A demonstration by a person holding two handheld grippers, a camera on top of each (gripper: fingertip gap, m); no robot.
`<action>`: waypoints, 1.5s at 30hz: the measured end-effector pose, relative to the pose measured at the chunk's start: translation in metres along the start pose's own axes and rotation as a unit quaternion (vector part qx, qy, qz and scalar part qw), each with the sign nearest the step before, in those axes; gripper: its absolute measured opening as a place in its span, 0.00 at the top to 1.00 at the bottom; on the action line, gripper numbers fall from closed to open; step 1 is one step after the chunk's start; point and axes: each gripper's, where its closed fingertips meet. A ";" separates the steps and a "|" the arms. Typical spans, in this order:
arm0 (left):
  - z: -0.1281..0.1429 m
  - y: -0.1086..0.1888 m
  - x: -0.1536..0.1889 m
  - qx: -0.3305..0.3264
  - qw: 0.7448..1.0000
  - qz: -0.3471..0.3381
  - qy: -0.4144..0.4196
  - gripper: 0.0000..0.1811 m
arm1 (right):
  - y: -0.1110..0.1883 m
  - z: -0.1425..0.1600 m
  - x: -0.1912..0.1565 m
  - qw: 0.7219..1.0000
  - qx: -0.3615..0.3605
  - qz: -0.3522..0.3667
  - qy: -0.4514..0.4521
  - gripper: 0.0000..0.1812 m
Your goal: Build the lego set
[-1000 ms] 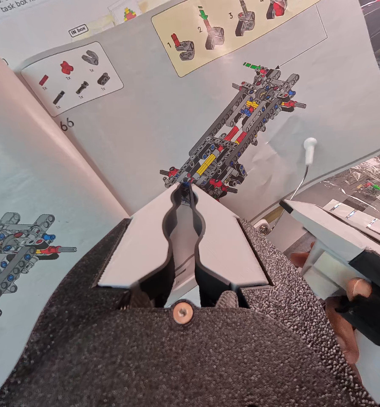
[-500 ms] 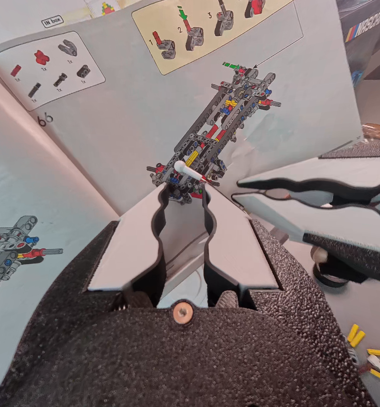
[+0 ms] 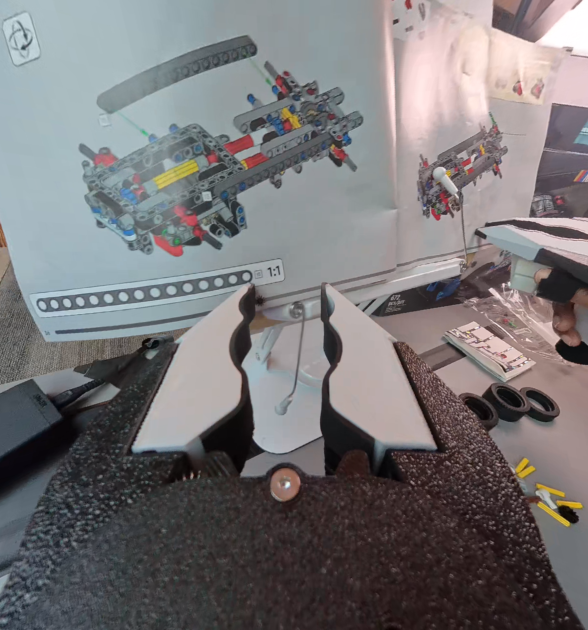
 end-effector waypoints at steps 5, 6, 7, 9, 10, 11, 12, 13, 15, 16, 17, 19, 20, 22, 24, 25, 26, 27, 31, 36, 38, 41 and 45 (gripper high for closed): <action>0.004 0.000 -0.017 -0.008 1.000 -0.005 -0.008 0.79 | -0.004 0.001 0.002 1.000 -0.007 -0.010 -0.013 0.91; 0.003 0.000 -0.018 -0.005 1.000 -0.003 -0.005 0.79 | -0.004 0.001 0.003 1.000 -0.010 -0.016 -0.019 0.91; 0.003 0.000 -0.018 -0.003 1.000 -0.001 -0.002 0.79 | -0.004 0.001 0.003 0.999 -0.013 -0.023 -0.021 0.91; 0.003 0.000 -0.018 0.002 1.000 0.003 0.000 0.79 | -0.003 0.001 0.002 0.999 -0.017 -0.035 -0.016 0.91; 0.003 0.000 -0.018 0.003 1.000 0.003 0.000 0.79 | -0.002 0.001 0.002 0.999 -0.020 -0.042 -0.013 0.90; 0.003 0.000 -0.019 0.005 1.000 0.004 -0.001 0.79 | -0.001 0.002 0.000 0.998 -0.025 -0.051 -0.008 0.88; 0.003 0.001 -0.019 0.006 1.000 0.005 -0.001 0.79 | 0.000 0.002 -0.001 0.998 -0.028 -0.056 -0.002 0.87; 0.004 0.001 -0.020 0.006 1.000 0.005 -0.002 0.79 | 0.002 0.001 -0.003 0.998 -0.025 -0.059 0.004 0.87; 0.004 0.003 -0.022 0.007 1.000 0.004 -0.001 0.78 | 0.009 -0.005 -0.008 0.997 -0.013 -0.071 0.012 0.87; 0.004 0.005 -0.025 0.007 1.000 0.001 -0.001 0.78 | 0.014 -0.007 -0.012 0.997 -0.007 -0.078 0.013 0.87; 0.004 0.007 -0.028 0.008 1.000 -0.003 -0.002 0.77 | 0.019 -0.009 -0.017 0.996 -0.001 -0.085 0.012 0.87; 0.004 0.011 -0.036 0.008 1.000 -0.013 -0.005 0.74 | 0.033 -0.012 -0.028 0.994 0.011 -0.106 0.009 0.87; 0.004 0.013 -0.041 0.008 1.000 -0.018 -0.007 0.70 | 0.042 -0.013 -0.035 0.993 0.017 -0.119 0.005 0.87; 0.003 0.016 -0.052 0.007 0.999 -0.029 -0.011 0.63 | 0.062 -0.014 -0.049 0.989 0.029 -0.147 -0.011 0.87; -0.002 0.018 -0.062 0.019 0.999 -0.041 -0.014 0.58 | 0.081 -0.014 -0.063 0.984 0.038 -0.172 -0.032 0.87; -0.005 0.018 -0.065 0.024 0.999 -0.042 -0.015 0.56 | 0.089 -0.014 -0.069 0.981 0.043 -0.183 -0.043 0.87; -0.008 0.017 -0.066 0.028 0.999 -0.041 -0.014 0.54 | 0.097 -0.014 -0.075 0.979 0.047 -0.192 -0.053 0.86; -0.011 0.015 -0.066 0.031 0.999 -0.037 -0.013 0.53 | 0.104 -0.014 -0.080 0.977 0.049 -0.200 -0.062 0.86; -0.014 0.004 -0.057 0.026 0.999 -0.022 -0.010 0.48 | 0.122 -0.006 -0.097 0.969 0.050 -0.225 -0.090 0.86; -0.006 -0.005 -0.059 0.009 0.997 -0.060 -0.038 0.58 | 0.129 0.005 -0.102 0.966 0.047 -0.230 -0.105 0.86; -0.007 -0.004 -0.060 0.015 0.996 -0.074 -0.042 0.63 | 0.130 0.009 -0.103 0.967 0.044 -0.231 -0.102 0.86; -0.010 0.000 -0.063 0.030 0.994 -0.094 -0.047 0.70 | 0.131 0.014 -0.104 0.967 0.040 -0.232 -0.098 0.86; -0.014 0.005 -0.065 0.040 0.992 -0.108 -0.051 0.76 | 0.130 0.022 -0.107 0.966 0.031 -0.237 -0.098 0.87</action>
Point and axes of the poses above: each gripper's, where its closed fingertips meet, y back along the fingers, z out of its underside, x = y × z across the jaws
